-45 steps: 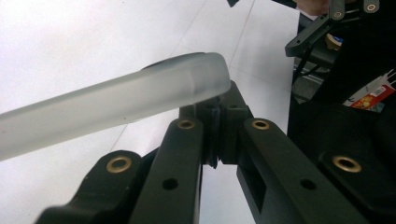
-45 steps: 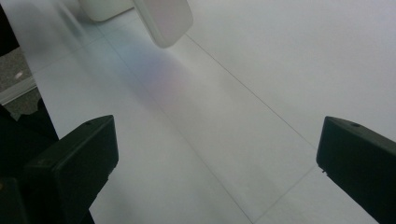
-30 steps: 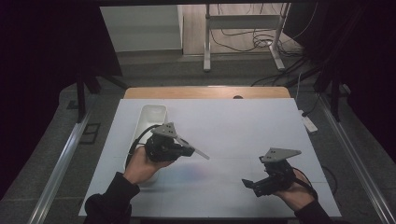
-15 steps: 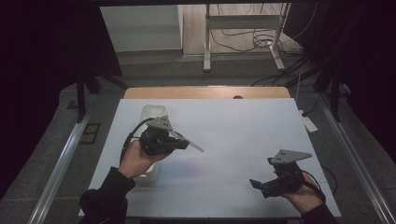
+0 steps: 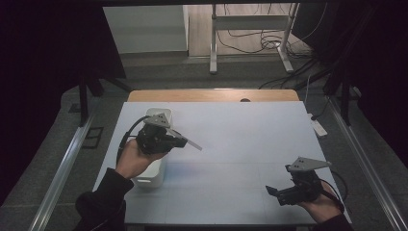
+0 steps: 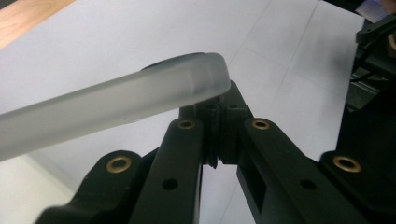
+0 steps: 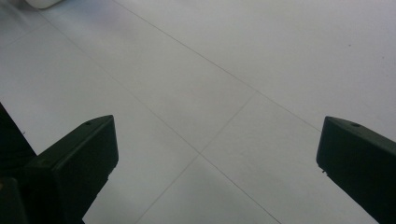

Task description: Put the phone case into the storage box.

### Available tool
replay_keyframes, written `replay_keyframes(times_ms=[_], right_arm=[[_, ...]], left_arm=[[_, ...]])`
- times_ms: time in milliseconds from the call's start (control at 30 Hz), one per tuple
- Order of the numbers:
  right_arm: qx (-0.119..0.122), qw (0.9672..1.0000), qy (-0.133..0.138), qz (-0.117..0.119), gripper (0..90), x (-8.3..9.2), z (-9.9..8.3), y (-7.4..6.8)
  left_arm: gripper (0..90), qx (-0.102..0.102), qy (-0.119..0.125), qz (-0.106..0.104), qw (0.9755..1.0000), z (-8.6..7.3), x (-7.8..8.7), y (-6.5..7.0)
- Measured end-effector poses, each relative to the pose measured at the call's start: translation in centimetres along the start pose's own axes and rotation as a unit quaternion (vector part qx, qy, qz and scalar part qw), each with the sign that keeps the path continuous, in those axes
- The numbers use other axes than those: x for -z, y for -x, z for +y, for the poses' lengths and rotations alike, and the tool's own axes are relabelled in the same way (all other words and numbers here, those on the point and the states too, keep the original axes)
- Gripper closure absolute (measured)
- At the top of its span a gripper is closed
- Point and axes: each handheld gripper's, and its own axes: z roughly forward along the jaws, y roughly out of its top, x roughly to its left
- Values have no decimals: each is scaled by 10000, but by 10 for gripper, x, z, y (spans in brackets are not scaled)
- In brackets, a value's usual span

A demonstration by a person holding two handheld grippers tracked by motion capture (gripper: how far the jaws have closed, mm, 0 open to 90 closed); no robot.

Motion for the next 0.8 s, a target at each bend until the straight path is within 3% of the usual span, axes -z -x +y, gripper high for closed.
replay_keyframes(times_ms=[233,800], right_arm=[[-99,9999,27,-77,0,4,-6,3],[-371,9988,79,-314,0,19,-22,12]], left_arm=[[882,206,18,120,9997,-4,9,-10],[882,484,58,371,9981,-8,28,-30]])
